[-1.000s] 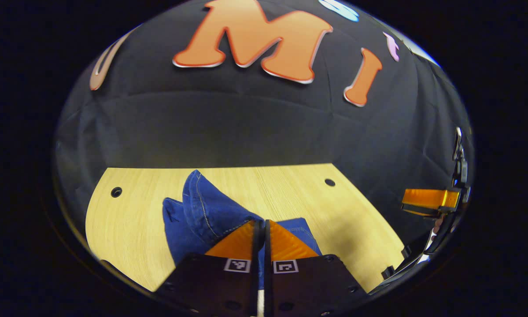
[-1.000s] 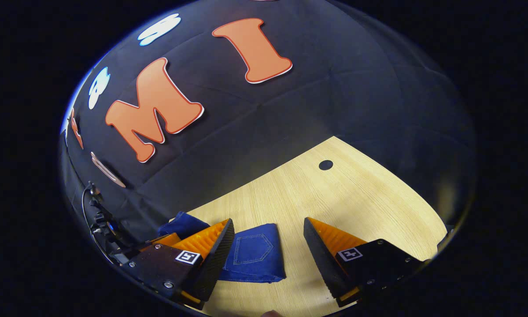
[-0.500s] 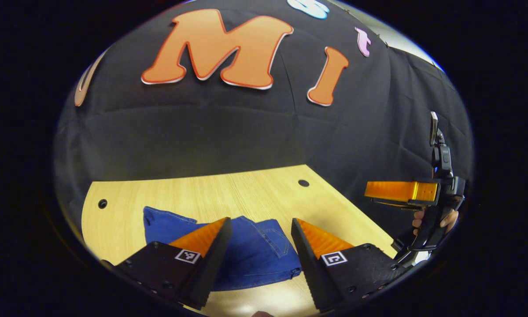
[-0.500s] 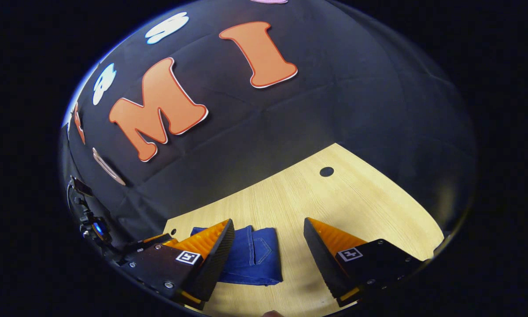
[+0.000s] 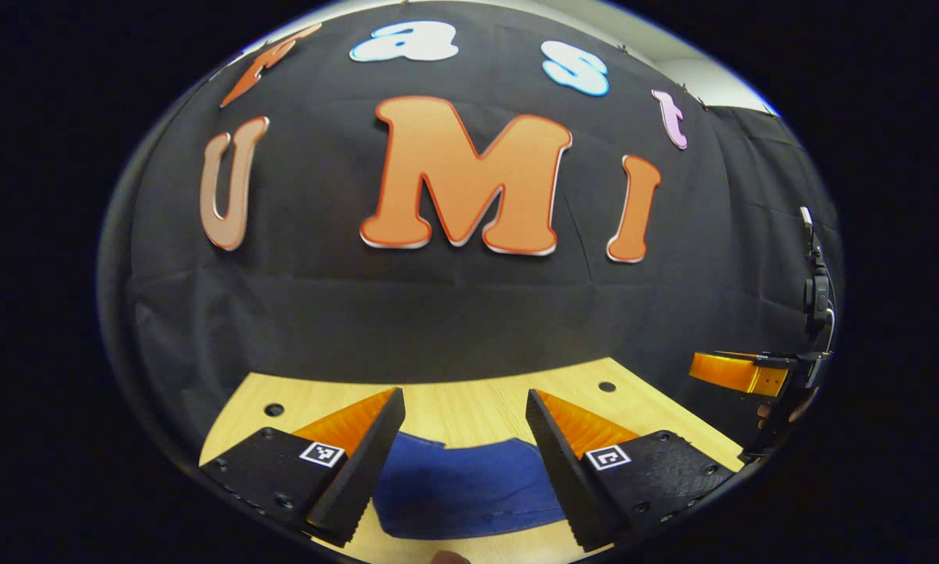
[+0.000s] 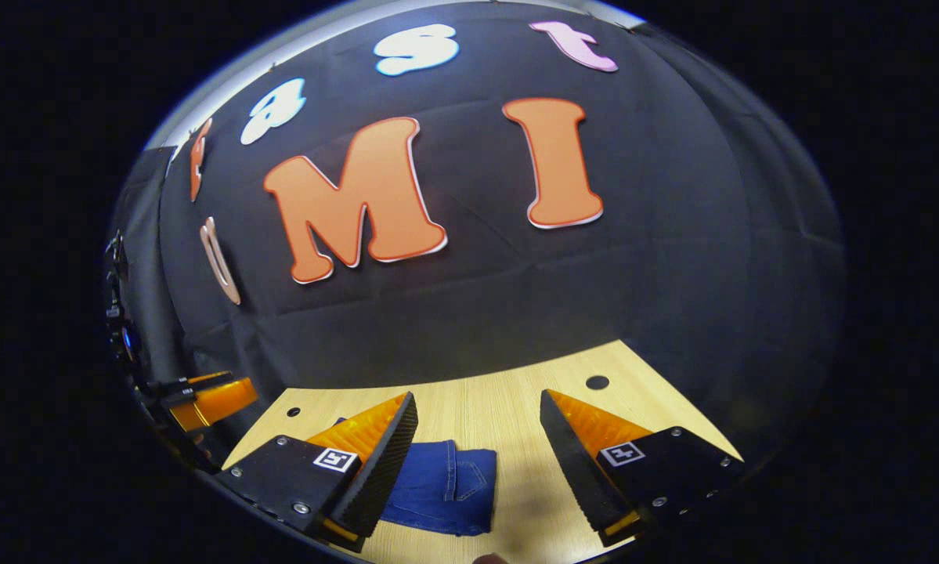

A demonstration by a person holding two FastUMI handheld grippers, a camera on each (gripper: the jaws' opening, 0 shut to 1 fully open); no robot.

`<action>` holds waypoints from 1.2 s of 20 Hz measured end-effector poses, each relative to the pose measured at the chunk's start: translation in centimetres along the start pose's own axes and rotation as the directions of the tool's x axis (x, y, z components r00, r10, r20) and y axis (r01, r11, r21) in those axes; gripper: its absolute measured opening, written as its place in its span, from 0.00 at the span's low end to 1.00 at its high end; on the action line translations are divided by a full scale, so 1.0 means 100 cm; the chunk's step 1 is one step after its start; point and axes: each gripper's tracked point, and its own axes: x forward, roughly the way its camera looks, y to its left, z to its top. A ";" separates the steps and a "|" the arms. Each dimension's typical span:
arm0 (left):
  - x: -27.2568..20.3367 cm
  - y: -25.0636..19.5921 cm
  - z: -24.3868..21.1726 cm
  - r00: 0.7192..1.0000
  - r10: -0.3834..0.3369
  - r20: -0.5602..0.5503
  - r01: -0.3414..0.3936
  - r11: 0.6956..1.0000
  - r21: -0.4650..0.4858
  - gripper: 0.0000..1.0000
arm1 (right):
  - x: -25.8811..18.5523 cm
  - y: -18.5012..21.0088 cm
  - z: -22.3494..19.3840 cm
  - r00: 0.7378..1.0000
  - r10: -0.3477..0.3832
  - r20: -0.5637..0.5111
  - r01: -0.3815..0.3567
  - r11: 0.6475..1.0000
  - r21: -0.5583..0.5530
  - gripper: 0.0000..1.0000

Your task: Grasp the waist and the cuffs of the jeans and fold them to make the two legs overlap; first hold the waist and fold one-third of the jeans toward the cuffs, then hold the cuffs and fold the remaining one-third in the same direction to finish folding.

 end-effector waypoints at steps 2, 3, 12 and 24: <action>-0.012 0.013 0.017 0.996 0.048 0.071 -0.050 0.999 0.014 0.95 | -0.002 0.013 0.014 0.999 0.019 0.050 -0.017 0.999 -0.032 0.97; -0.019 0.019 0.026 0.992 0.071 0.104 -0.074 0.997 0.022 0.96 | -0.006 0.017 0.020 0.996 0.029 0.079 -0.025 0.998 -0.050 0.97; -0.037 0.033 0.063 0.945 0.195 0.262 -0.186 0.981 -0.058 0.92 | -0.027 0.046 0.064 0.955 0.084 0.285 -0.040 0.987 -0.156 0.96; -0.040 0.021 0.039 0.931 0.221 0.292 -0.220 0.975 -0.035 0.97 | -0.029 0.054 0.052 0.948 0.123 0.293 -0.067 0.979 -0.192 0.96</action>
